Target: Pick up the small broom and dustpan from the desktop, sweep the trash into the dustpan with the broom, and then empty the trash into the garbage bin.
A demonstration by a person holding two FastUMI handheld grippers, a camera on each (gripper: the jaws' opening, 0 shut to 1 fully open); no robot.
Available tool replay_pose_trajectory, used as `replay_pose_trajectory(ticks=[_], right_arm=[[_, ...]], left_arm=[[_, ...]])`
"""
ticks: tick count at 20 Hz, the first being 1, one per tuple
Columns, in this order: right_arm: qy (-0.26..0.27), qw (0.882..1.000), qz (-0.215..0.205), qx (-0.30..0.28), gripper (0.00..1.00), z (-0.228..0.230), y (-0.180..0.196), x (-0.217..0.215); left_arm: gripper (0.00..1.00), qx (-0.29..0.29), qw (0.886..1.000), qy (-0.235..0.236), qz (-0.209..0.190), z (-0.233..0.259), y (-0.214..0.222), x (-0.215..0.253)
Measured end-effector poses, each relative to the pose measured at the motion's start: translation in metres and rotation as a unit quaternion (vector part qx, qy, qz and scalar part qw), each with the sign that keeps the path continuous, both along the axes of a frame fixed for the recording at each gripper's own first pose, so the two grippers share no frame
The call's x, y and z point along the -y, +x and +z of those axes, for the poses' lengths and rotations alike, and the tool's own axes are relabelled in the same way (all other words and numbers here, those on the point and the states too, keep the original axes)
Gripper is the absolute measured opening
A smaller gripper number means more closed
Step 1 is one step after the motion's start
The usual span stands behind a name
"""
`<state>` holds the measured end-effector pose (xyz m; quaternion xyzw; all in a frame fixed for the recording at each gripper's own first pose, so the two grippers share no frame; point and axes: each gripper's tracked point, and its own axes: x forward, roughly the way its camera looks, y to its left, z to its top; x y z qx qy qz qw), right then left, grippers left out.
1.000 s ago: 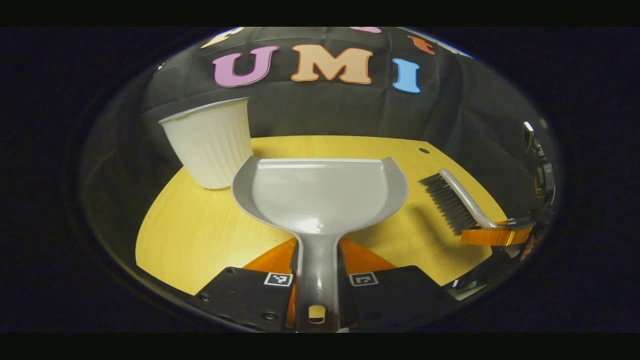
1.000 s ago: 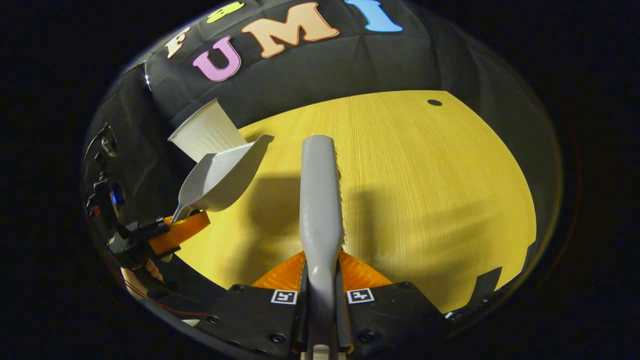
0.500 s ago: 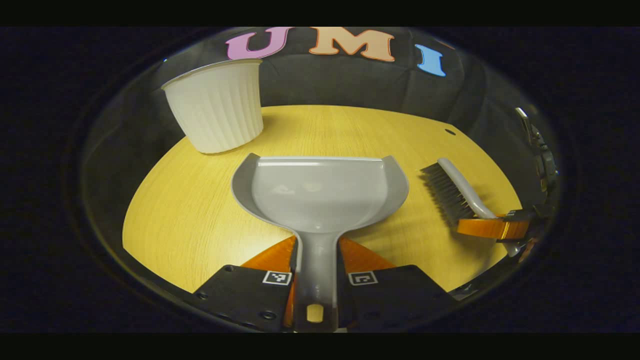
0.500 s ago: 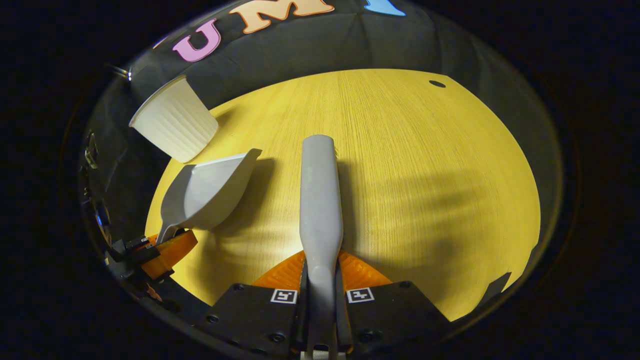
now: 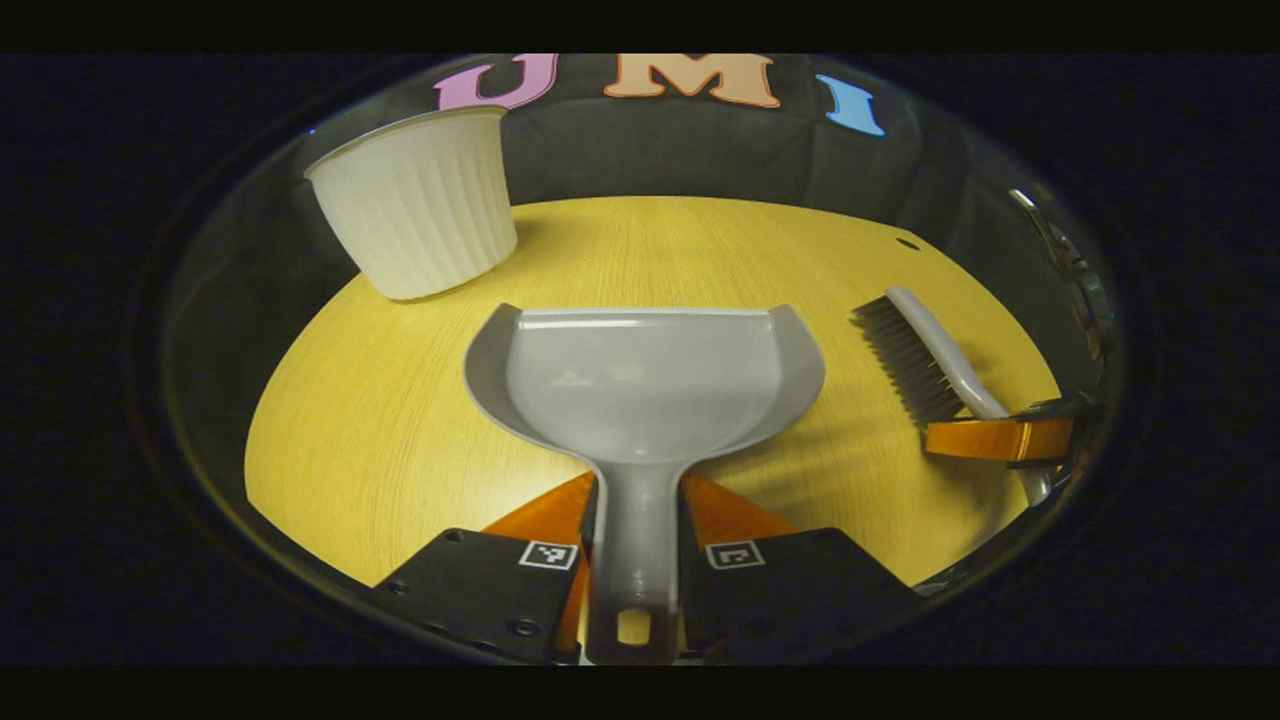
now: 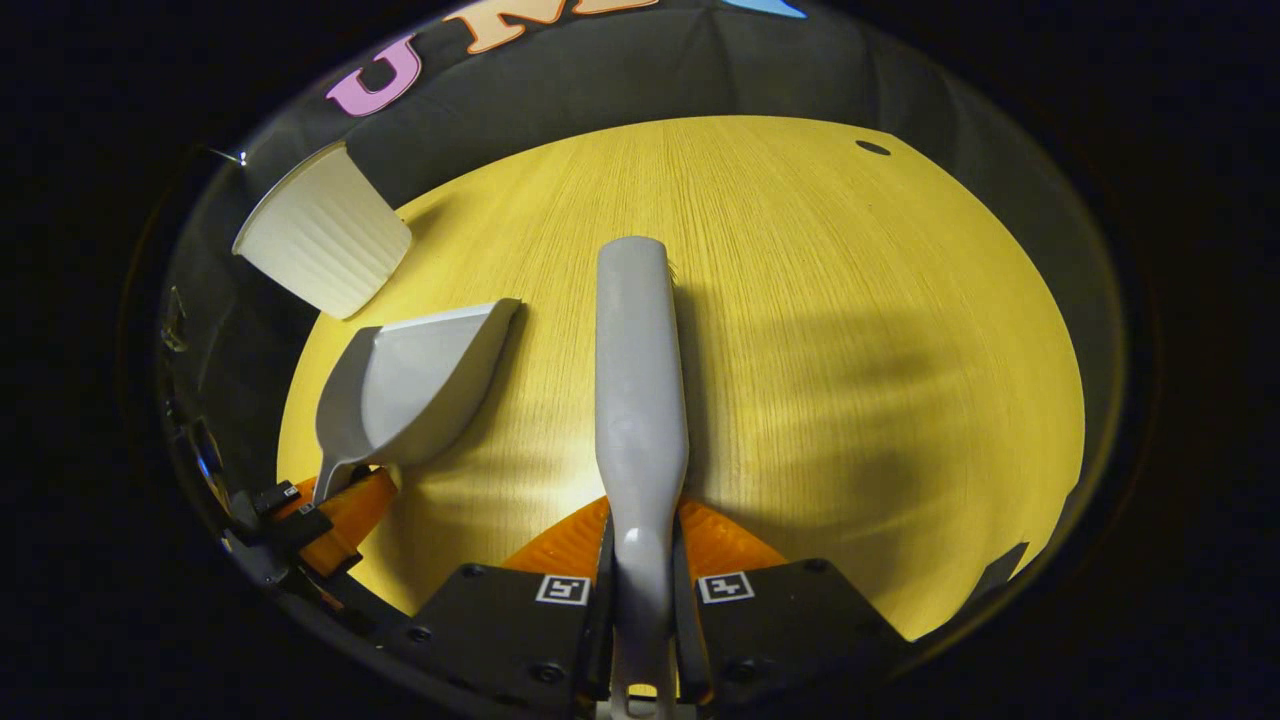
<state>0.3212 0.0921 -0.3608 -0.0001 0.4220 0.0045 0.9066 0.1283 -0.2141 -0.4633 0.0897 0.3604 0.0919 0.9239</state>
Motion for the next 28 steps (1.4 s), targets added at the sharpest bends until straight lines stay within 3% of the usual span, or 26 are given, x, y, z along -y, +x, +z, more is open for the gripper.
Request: replay_pose_trajectory(ticks=[1, 2, 3, 4, 5, 6, 7, 12, 15, 17, 21, 24, 26, 28], right_arm=[[0.008, 1.0, 0.006, 0.0, 0.28, -0.002, 0.001, -0.005], [0.019, 1.0, 0.015, -0.005, 0.28, -0.001, 0.001, -0.011], [0.03, 0.999, 0.021, -0.007, 0.43, 0.001, -0.001, -0.014], [0.034, 0.999, 0.024, -0.005, 0.53, 0.002, -0.001, -0.016], [0.036, 0.999, 0.026, -0.004, 0.73, 0.001, 0.0, -0.017], [0.037, 0.999, 0.029, -0.003, 0.78, 0.002, -0.001, -0.019], [0.033, 0.999, 0.03, -0.004, 0.92, 0.0, -0.001, -0.018], [0.042, 0.998, 0.045, 0.019, 0.93, 0.011, -0.002, -0.021], [0.073, 0.994, 0.049, 0.059, 0.93, 0.046, -0.012, -0.027], [0.095, 0.99, 0.046, 0.098, 0.93, 0.075, -0.018, -0.028], [0.116, 0.97, 0.041, 0.208, 0.92, 0.143, -0.034, -0.023], [0.126, 0.948, 0.042, 0.288, 0.93, 0.198, -0.059, -0.028], [0.128, 0.929, 0.05, 0.344, 0.92, 0.235, -0.081, -0.029], [0.127, 0.909, 0.06, 0.393, 0.92, 0.271, -0.104, -0.039]], left_arm=[[0.39, 0.001, 1.0, -0.001, -0.004, 0.002, 0.0, 0.002], [0.54, 0.007, 1.0, -0.003, -0.006, 0.004, 0.002, 0.006], [0.7, 0.007, 1.0, -0.001, -0.006, 0.005, 0.002, 0.007], [0.77, 0.008, 1.0, 0.002, -0.007, 0.005, 0.003, 0.007], [0.83, 0.007, 1.0, 0.007, -0.006, 0.005, 0.002, 0.006], [0.78, 0.008, 1.0, 0.012, -0.003, 0.005, 0.003, 0.005], [0.86, 0.012, 1.0, 0.012, -0.003, 0.006, 0.003, 0.007], [0.92, 0.054, 0.999, -0.004, -0.001, 0.016, 0.011, 0.014], [0.97, 0.077, 0.997, 0.011, -0.001, 0.028, 0.012, 0.014], [0.94, 0.125, 0.992, 0.021, -0.005, 0.055, 0.015, 0.015], [0.9, 0.235, 0.972, 0.001, -0.023, 0.133, 0.012, 0.038], [0.94, 0.301, 0.953, 0.019, -0.029, 0.2, -0.001, 0.045], [0.93, 0.358, 0.932, 0.026, -0.041, 0.248, -0.012, 0.053], [0.92, 0.422, 0.905, 0.034, -0.051, 0.29, -0.022, 0.059]])
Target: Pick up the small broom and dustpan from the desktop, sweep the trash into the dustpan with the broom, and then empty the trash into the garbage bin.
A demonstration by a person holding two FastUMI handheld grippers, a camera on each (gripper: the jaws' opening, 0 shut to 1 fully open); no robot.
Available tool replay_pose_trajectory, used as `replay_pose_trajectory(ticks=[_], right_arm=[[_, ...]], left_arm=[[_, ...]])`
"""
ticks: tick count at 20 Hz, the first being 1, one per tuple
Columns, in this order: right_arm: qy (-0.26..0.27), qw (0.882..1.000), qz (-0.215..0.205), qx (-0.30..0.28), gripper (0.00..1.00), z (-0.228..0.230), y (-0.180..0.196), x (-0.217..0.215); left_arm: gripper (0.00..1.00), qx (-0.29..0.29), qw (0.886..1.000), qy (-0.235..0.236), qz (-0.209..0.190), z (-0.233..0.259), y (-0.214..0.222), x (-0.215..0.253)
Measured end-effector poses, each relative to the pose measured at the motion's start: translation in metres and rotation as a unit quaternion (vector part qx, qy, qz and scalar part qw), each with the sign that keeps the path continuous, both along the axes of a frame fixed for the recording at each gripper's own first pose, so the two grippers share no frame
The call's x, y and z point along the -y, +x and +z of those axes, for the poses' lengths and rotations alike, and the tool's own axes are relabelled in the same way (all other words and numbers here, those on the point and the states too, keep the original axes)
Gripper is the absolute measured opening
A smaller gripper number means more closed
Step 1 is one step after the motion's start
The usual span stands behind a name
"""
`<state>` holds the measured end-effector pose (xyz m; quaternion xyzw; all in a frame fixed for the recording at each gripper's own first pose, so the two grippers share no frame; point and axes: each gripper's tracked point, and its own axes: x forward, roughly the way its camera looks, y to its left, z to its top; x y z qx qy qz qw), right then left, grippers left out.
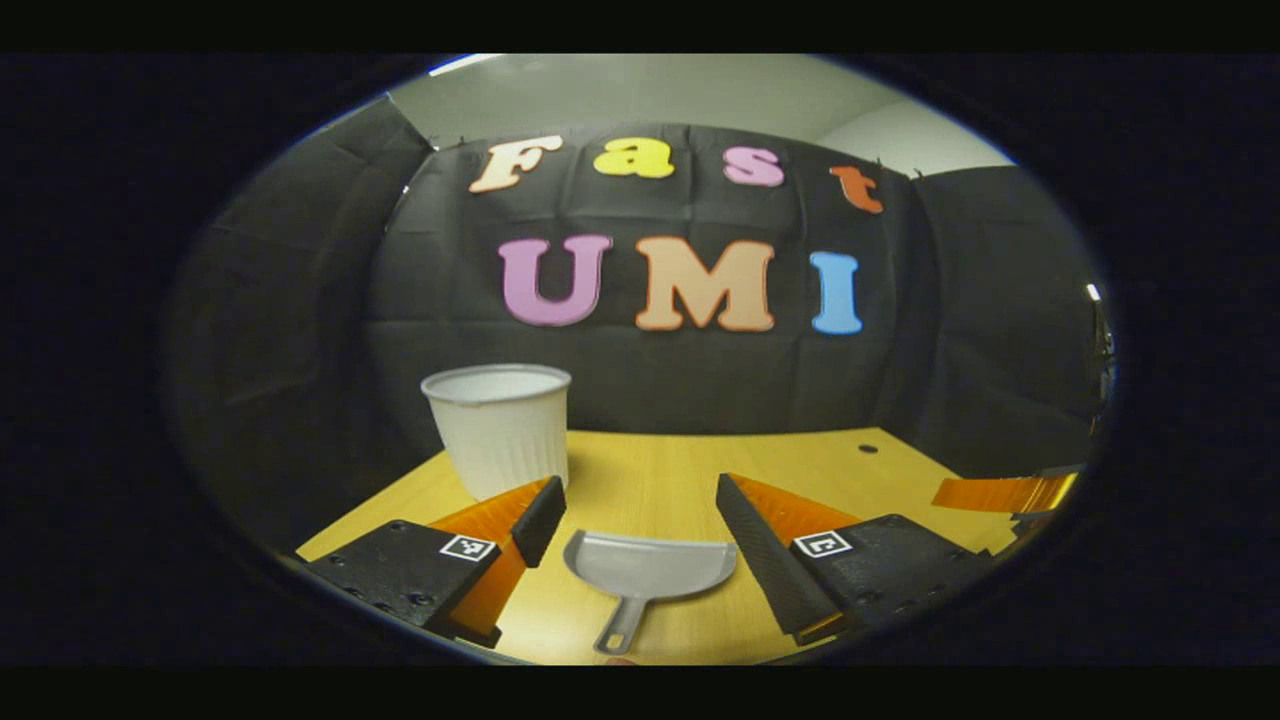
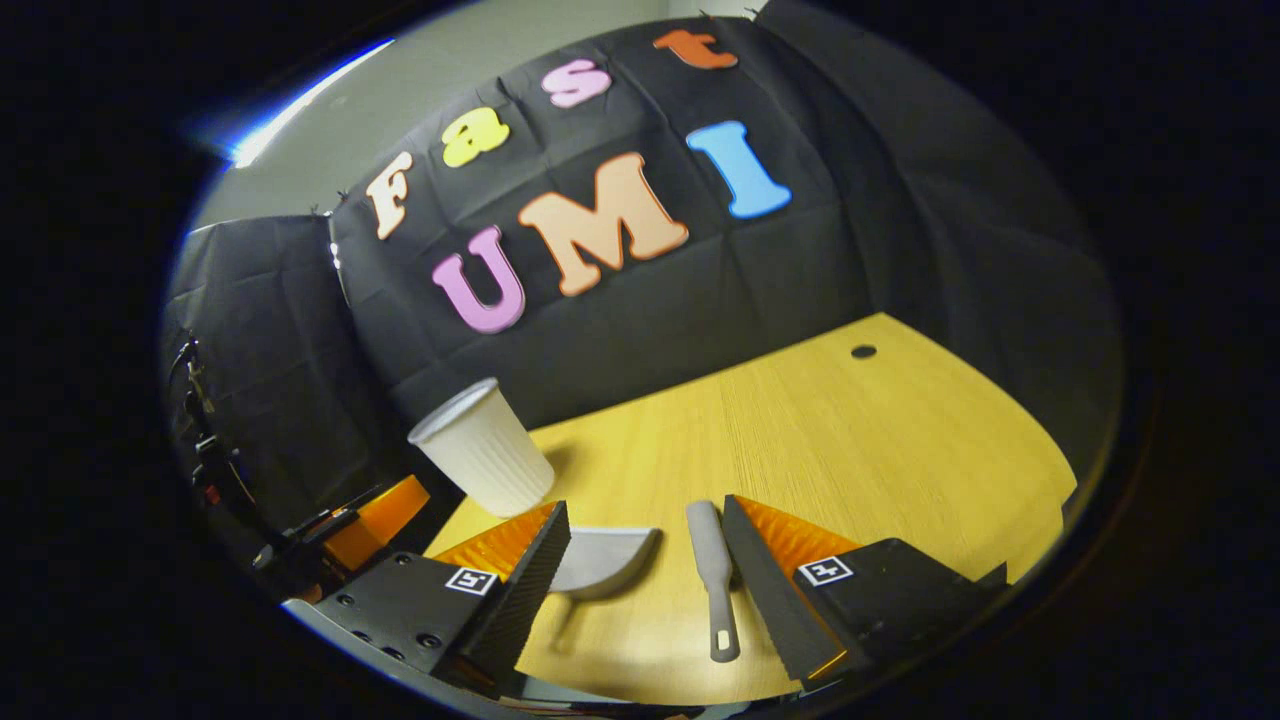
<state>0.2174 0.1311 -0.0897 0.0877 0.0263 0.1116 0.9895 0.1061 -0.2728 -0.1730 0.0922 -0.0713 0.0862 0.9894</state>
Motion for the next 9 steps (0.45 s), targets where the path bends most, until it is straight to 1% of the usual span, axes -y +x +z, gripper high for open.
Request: replay_pose_trajectory(ticks=[1, 2, 3, 4, 5, 6, 9], right_arm=[[-0.004, 1.0, 0.0, 0.023, 0.92, 0.011, -0.006, -0.003], [-0.009, 0.999, -0.002, 0.04, 0.92, 0.019, -0.006, -0.005], [-0.011, 0.999, -0.005, 0.051, 0.92, 0.023, -0.007, -0.007], [-0.01, 0.998, -0.011, 0.06, 0.92, 0.027, -0.008, -0.009], [-0.006, 0.998, -0.018, 0.065, 0.92, 0.029, -0.008, -0.01], [-0.001, 0.997, -0.022, 0.068, 0.92, 0.03, -0.01, -0.012], [0.011, 0.995, -0.04, 0.086, 0.92, 0.037, -0.013, -0.025]], left_arm=[[0.94, 0.033, 0.999, 0.006, -0.001, 0.016, -0.007, 0.002], [0.88, 0.05, 0.999, 0.011, -0.001, 0.026, -0.011, 0.003], [0.89, 0.057, 0.998, 0.017, -0.008, 0.028, -0.012, 0.008], [0.88, 0.054, 0.998, 0.024, -0.016, 0.028, -0.012, 0.011], [0.93, 0.048, 0.998, 0.031, -0.022, 0.024, -0.009, 0.008], [0.9, 0.044, 0.998, 0.037, -0.027, 0.024, -0.008, 0.007], [0.9, 0.026, 0.997, 0.046, -0.055, 0.024, -0.002, 0.007]])
